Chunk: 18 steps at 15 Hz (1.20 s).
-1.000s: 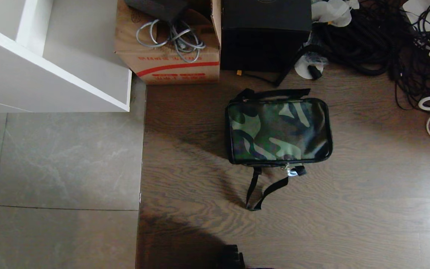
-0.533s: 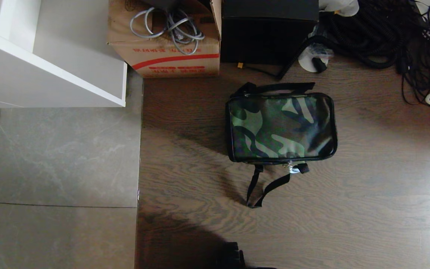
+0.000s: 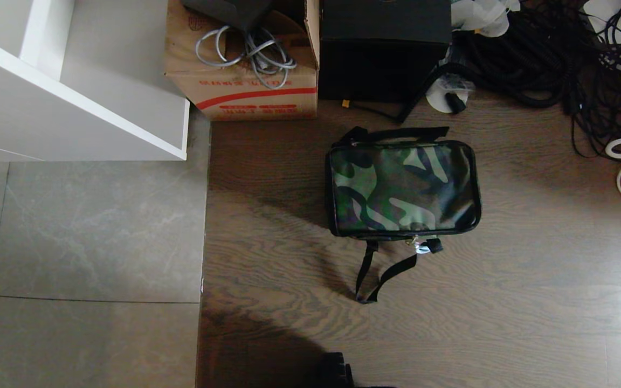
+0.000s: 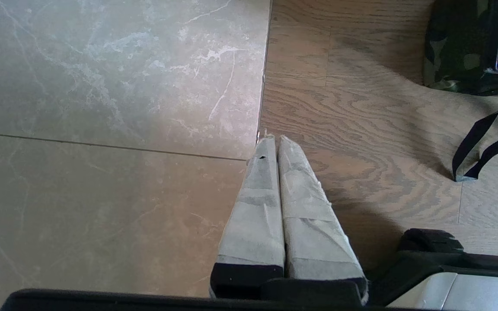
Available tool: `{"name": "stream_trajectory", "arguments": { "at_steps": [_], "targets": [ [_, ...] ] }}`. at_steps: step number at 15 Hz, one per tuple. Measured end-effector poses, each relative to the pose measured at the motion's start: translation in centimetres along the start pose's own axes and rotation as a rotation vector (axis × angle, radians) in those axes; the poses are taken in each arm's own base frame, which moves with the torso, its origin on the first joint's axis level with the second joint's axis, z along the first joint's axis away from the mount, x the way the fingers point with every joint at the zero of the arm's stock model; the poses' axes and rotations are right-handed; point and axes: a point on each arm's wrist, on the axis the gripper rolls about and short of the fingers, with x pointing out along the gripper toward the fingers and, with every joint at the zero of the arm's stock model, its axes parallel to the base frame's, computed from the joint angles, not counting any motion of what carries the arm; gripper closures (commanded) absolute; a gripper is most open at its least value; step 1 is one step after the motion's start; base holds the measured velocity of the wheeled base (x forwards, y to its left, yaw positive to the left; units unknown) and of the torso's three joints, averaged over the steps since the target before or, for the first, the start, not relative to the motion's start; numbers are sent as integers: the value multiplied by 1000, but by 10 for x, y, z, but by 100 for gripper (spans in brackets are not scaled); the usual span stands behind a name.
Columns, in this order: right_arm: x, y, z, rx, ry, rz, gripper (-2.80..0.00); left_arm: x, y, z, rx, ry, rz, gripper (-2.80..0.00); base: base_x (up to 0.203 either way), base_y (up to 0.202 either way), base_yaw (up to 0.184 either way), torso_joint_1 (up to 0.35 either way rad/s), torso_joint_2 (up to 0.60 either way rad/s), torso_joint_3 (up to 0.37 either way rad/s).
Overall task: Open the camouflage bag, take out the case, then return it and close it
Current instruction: Open the top of the storage box
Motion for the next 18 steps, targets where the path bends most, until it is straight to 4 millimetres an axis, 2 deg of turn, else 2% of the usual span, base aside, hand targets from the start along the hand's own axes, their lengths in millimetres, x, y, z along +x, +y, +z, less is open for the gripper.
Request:
{"name": "stream_trajectory", "arguments": {
  "at_steps": [18],
  "targets": [
    [0,0,0,0,0,0,0,0,0,0,0,0,0,0,0,0,0,0,0,1]
  ]
}}
